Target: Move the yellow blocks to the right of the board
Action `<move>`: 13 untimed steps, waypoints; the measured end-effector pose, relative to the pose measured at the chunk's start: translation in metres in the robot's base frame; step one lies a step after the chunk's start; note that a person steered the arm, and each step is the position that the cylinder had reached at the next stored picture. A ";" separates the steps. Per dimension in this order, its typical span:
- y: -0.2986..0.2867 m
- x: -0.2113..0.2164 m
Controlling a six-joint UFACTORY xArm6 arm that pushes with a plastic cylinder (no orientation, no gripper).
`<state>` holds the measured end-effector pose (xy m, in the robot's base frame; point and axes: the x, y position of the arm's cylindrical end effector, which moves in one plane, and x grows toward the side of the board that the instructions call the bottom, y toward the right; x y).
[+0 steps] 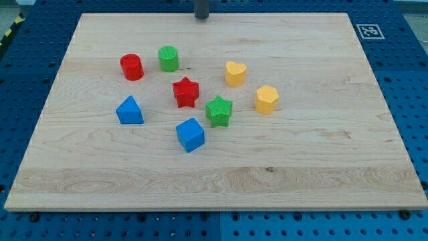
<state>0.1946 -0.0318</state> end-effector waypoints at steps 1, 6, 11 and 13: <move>0.000 0.000; 0.032 0.167; 0.156 0.159; 0.114 0.211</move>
<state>0.4058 0.0818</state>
